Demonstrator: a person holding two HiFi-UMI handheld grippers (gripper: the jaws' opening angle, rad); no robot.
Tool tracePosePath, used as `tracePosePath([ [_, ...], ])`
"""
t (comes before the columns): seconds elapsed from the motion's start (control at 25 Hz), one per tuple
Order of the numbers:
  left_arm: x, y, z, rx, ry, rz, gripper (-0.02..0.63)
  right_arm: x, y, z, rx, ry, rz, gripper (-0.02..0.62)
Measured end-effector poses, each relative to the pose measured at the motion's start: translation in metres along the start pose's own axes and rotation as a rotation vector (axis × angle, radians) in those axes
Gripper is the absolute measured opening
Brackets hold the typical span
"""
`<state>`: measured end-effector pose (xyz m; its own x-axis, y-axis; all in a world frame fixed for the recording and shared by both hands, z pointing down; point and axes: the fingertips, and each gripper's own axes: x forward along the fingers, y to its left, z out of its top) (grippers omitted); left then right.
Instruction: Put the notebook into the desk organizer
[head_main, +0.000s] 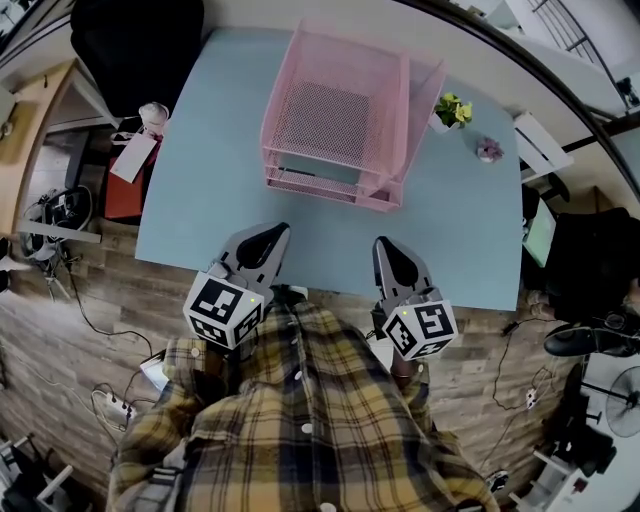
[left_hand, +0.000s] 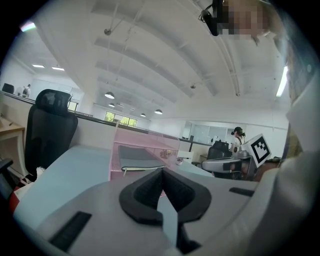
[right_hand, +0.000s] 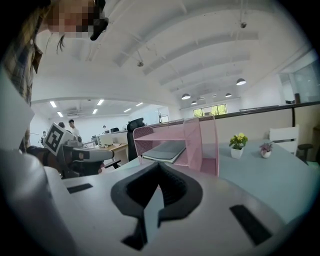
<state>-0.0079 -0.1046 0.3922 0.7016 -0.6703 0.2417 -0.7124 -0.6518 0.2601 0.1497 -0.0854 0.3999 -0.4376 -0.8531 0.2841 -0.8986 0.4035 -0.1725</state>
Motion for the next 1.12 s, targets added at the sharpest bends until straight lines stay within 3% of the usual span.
tracePosePath([
  [1.12, 0.006, 0.015, -0.001, -0.028, 0.014, -0.016, -0.008, 0.014, -0.001, -0.001, -0.010, 0.018, -0.026, 0.002],
])
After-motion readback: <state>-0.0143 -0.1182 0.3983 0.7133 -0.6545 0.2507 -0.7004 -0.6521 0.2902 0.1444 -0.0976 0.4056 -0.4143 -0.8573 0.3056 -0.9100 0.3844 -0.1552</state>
